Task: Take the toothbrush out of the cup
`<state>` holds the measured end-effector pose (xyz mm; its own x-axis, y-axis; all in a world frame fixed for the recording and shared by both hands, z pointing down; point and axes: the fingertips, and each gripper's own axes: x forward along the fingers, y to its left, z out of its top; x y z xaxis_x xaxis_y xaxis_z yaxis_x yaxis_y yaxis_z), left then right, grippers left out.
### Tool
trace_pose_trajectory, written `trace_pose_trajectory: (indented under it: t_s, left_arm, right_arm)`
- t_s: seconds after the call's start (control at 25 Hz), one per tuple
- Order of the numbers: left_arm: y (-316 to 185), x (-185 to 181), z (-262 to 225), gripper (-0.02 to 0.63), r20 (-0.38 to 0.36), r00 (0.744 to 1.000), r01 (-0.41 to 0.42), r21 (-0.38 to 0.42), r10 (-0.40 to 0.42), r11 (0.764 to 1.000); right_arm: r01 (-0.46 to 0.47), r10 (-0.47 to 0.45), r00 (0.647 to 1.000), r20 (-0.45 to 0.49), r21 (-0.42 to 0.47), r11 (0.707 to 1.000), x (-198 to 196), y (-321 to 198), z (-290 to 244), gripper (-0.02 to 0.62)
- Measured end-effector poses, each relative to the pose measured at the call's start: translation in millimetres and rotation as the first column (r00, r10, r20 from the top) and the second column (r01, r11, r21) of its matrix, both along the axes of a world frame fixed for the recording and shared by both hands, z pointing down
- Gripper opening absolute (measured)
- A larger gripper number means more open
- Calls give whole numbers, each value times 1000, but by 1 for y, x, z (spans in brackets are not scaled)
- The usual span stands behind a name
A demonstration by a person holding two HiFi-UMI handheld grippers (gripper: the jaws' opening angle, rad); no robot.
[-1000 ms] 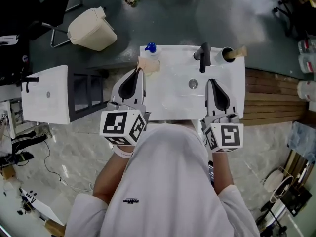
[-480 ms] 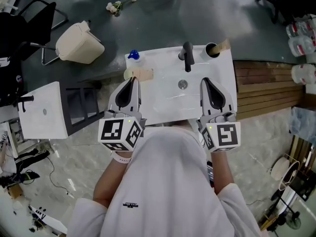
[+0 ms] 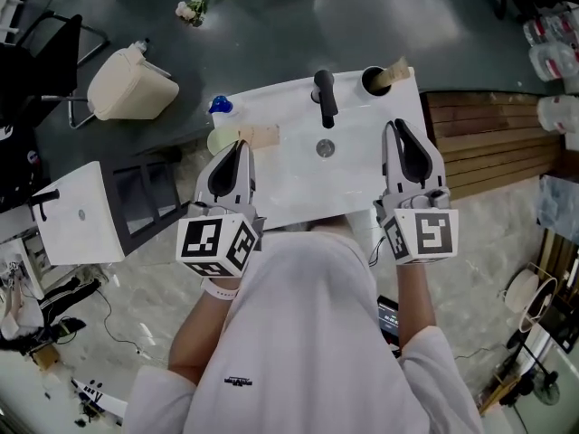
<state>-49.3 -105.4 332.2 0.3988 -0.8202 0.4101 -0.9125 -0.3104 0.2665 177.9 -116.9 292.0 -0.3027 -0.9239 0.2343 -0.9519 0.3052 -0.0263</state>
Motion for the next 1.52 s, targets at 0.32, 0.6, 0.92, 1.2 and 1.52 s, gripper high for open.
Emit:
trace_pose_trajectory:
  t_s: [0.32,0.6,0.92,1.2,1.52]
  left_arm:
    - [-20,27,33,6,18,1000,-14,-79,15,997]
    - [-31,40,64,6,42,999,-17,-138,23,990]
    - [-41,46,79,6,71,997,-10,-165,22,986]
    - [-43,48,90,6,81,996,-14,-187,29,982]
    - [-41,46,86,6,76,996,-24,-179,38,984]
  right_arm:
    - [-84,84,996,3,-43,996,54,-47,36,94]
    - [-126,125,992,-16,-90,988,81,-83,79,94]
    - [-154,152,988,-29,-129,980,102,-111,122,94]
    - [-157,153,988,-38,-187,970,107,-127,147,30]
    - [-139,134,990,-42,-201,970,100,-124,144,6]
